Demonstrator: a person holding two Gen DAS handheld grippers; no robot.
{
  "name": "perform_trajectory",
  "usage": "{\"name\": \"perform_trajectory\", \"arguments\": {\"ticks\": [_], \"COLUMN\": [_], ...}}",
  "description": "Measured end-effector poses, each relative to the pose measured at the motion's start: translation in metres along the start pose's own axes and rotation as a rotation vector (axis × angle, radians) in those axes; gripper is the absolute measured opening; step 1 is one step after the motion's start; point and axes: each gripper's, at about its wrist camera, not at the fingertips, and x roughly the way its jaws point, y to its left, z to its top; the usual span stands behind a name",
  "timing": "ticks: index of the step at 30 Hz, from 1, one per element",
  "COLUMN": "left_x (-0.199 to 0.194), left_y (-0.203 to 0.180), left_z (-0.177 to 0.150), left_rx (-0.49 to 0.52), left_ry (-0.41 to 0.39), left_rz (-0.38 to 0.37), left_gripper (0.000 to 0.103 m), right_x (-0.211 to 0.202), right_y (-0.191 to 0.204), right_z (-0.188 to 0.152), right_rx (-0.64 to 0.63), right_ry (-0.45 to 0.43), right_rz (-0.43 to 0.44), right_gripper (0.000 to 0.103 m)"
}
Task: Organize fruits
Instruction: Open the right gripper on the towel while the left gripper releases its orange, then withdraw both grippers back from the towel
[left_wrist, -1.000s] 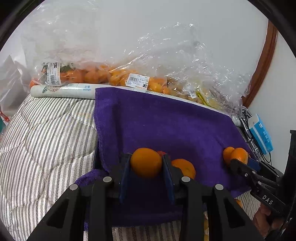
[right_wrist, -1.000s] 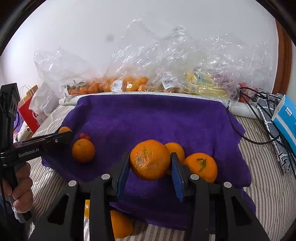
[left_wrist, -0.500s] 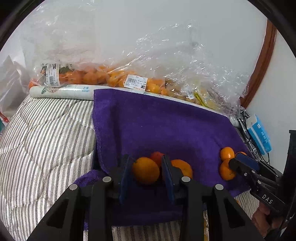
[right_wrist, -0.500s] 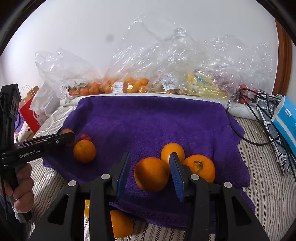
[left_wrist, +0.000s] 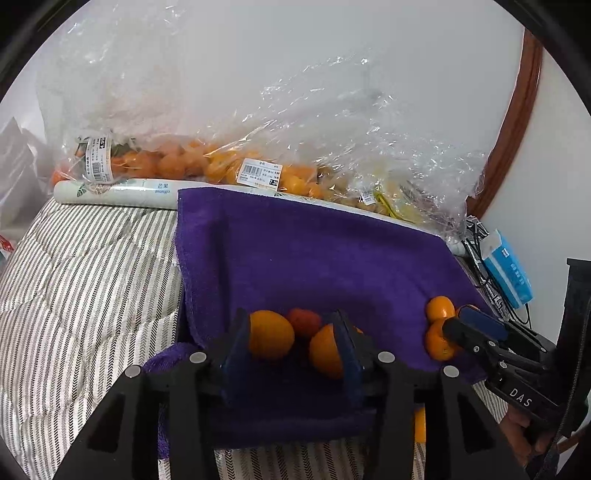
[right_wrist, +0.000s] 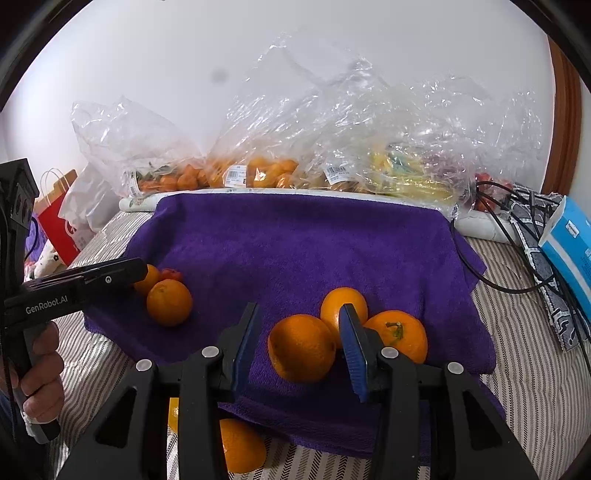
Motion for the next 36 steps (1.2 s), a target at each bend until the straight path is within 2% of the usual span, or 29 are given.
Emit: {"name": "perform_trajectory", "arguments": {"ticks": [21,28,33,36], "left_x": [-0.009,-0.014,-0.027,-0.037], "left_y": [-0.007,-0.016,-0.013,-0.01], "left_z": [-0.002,-0.004,-0.007,-0.019], "left_rx": [0.02,0.075,0.045,0.036], "left_ry": [-0.034,-0.066,-0.071,-0.069], "left_rz": [-0.004,0.075,0.068,0.064], "left_gripper": [0.046,0.046,0.046,0.046], "right_x": [-0.013,-0.026,-0.048,-0.064], "right_y": [0.003,0.006,0.006,0.008], "right_z": [0.0,0.005,0.008,0.003], "right_rx": [-0.002,0.011,0.073,0.079], "right_ry": [-0.048,-0.08,-0.103,-0.114], "right_rz": [-0.013,0.01,-0.026,-0.117], "right_gripper": [0.045,0.046,0.046,0.046]}}
